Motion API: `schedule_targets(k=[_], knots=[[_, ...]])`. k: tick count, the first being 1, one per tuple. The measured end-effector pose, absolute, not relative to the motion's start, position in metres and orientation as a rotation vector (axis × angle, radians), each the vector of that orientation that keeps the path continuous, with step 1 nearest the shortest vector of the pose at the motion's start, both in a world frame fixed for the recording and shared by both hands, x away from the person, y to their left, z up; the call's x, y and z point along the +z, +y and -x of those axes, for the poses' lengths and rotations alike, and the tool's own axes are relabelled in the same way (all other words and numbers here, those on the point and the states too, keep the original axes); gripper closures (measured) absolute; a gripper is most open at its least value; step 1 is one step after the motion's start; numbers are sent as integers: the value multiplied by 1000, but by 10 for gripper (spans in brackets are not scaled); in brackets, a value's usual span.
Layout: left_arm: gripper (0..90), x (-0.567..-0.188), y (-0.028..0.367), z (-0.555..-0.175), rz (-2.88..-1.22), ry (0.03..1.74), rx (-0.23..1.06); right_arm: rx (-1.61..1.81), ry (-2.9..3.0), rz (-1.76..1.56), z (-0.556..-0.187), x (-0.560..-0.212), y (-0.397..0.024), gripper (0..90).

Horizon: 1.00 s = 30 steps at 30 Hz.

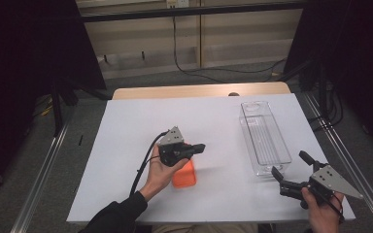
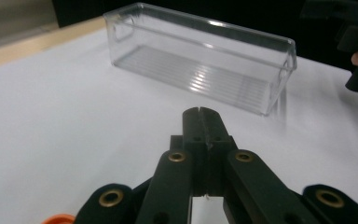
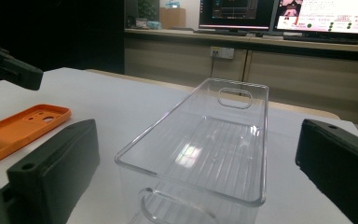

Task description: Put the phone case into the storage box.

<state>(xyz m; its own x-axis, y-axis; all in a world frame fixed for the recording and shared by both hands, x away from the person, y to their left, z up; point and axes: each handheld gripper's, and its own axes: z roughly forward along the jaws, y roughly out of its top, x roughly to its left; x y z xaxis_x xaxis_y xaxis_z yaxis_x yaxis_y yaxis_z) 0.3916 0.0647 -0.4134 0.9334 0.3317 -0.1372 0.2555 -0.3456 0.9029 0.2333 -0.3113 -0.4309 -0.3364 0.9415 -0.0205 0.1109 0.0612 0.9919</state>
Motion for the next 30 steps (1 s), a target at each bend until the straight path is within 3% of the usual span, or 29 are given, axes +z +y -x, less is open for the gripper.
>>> schedule_targets(k=[13, 24, 30], knots=[[900, -422, 53, -393, -2196, 393, -43, 1369, 1576, -1081, -233, -431, -311, 0], [900, -435, 51, -400, -2326, 530, -128, 1366, 1579, -1085, -233, -431, -311, 0], [900, -441, 49, -398, -2310, 553, -165, 1364, 1583, -1081, -233, -431, -311, 0]])
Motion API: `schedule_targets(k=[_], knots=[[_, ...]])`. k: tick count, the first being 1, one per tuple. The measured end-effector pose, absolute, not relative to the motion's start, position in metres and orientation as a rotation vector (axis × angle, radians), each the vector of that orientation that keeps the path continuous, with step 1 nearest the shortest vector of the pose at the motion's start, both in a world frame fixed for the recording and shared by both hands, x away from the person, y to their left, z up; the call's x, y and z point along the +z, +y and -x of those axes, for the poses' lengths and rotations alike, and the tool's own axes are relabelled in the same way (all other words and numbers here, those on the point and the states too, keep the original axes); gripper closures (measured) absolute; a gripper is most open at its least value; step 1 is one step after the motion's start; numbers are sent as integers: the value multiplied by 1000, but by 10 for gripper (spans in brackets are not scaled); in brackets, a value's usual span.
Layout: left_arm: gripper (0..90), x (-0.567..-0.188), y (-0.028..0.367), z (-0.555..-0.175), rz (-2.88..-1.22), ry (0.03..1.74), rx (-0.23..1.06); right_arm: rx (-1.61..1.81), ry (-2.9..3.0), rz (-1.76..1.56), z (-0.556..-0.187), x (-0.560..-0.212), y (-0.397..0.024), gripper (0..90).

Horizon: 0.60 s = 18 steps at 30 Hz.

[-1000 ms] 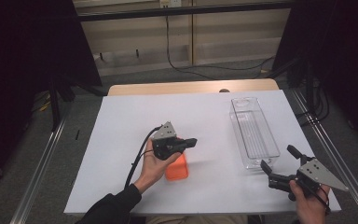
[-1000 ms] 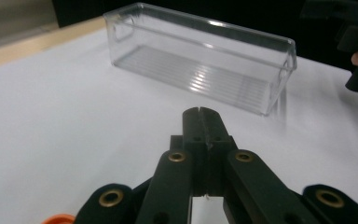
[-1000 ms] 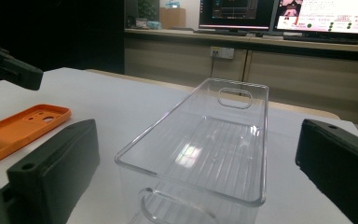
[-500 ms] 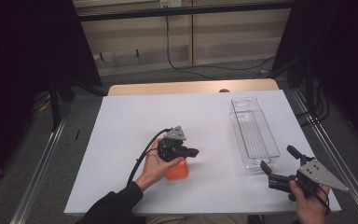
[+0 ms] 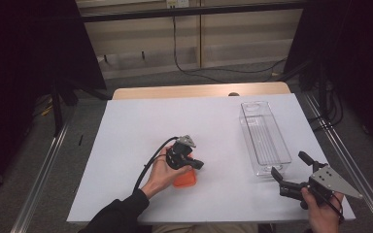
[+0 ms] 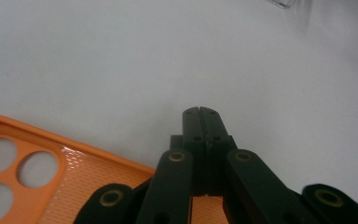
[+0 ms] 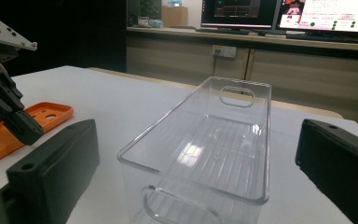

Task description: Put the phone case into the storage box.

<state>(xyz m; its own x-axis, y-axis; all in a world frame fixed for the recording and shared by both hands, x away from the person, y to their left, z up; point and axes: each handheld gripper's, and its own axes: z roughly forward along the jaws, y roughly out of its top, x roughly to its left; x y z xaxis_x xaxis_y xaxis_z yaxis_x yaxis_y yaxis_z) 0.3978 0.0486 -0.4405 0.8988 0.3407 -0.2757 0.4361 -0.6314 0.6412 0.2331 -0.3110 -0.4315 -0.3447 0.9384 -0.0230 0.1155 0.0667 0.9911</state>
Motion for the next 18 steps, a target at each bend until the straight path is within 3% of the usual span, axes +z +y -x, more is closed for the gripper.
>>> schedule_targets(k=[18], knots=[[900, -446, 50, -384, -2355, 587, -151, 1370, 1576, -1079, -232, -431, -312, 0]])
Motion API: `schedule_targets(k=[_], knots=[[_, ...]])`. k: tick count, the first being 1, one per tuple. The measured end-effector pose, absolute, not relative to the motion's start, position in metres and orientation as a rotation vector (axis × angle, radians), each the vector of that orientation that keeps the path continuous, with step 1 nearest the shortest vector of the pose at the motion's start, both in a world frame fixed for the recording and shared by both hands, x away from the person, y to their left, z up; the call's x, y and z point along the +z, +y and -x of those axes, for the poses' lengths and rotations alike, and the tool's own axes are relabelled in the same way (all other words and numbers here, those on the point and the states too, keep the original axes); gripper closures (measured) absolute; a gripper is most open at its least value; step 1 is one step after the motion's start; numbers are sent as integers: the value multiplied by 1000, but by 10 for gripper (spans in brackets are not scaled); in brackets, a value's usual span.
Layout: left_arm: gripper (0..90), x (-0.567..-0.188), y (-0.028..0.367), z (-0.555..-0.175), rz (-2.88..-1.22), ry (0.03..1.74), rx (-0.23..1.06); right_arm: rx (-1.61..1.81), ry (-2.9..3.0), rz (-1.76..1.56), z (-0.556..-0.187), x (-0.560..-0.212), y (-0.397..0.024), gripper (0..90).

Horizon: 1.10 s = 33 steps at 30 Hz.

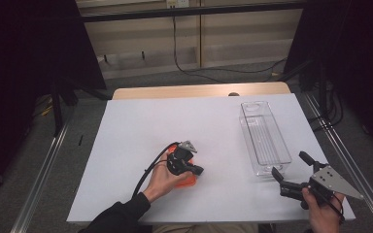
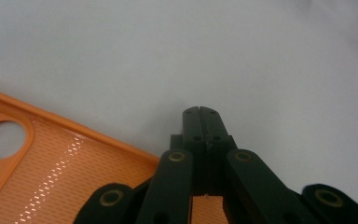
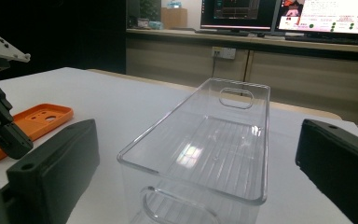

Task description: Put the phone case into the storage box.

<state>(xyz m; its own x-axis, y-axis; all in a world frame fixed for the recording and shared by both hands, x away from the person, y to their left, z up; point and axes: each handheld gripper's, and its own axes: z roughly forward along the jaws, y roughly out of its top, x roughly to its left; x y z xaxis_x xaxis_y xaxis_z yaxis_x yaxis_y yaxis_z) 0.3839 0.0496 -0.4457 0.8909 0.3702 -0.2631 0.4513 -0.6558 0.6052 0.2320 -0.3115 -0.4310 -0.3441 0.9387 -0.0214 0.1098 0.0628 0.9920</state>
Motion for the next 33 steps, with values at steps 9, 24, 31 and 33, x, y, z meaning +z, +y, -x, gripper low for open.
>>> schedule_targets(k=[9, 24, 31, 33], knots=[[900, -446, 54, -378, -2352, 575, -114, 1365, 1580, -1075, -232, -431, -311, 0], [900, -446, 60, -377, -2349, 581, -121, 1369, 1579, -1073, -232, -431, -311, 0], [900, -445, 61, -377, -2357, 580, -112, 1372, 1578, -1069, -232, -431, -311, 0], [900, -444, 62, -376, -2364, 582, -109, 1371, 1581, -1069, -232, -431, -311, 0]])
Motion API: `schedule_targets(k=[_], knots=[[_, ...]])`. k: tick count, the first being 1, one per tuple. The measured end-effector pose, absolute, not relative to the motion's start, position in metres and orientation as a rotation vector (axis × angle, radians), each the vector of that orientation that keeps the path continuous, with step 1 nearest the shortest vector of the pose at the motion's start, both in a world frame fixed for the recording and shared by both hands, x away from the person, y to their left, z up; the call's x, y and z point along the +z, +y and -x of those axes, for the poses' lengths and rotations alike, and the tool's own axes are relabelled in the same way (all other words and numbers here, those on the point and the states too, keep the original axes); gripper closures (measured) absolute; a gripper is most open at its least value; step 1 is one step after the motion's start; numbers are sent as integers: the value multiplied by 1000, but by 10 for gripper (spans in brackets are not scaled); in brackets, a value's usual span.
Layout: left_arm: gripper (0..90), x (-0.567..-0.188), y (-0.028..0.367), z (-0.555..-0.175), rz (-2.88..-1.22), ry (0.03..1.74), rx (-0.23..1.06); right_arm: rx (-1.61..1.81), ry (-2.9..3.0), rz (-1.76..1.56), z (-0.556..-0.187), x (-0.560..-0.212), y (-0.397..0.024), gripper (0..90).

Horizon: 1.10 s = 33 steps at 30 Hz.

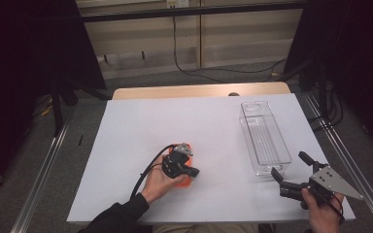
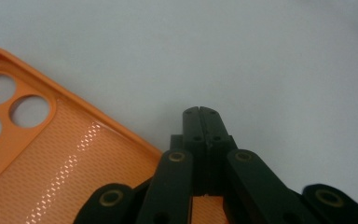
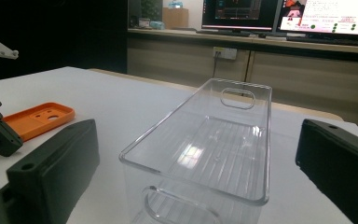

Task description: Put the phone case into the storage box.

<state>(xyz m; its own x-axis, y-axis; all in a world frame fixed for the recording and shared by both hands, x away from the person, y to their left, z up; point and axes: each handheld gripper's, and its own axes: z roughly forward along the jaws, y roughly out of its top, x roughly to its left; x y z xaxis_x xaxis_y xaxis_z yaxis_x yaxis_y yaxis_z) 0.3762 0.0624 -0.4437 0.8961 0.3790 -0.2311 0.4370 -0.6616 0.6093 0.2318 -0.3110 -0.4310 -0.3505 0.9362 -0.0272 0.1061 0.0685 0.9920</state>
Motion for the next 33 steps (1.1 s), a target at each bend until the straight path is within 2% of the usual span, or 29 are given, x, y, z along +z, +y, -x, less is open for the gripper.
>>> schedule_targets(k=[33], knots=[[900, -444, 80, -371, -2351, 614, -111, 1372, 1579, -1069, -232, -431, -311, 0]])
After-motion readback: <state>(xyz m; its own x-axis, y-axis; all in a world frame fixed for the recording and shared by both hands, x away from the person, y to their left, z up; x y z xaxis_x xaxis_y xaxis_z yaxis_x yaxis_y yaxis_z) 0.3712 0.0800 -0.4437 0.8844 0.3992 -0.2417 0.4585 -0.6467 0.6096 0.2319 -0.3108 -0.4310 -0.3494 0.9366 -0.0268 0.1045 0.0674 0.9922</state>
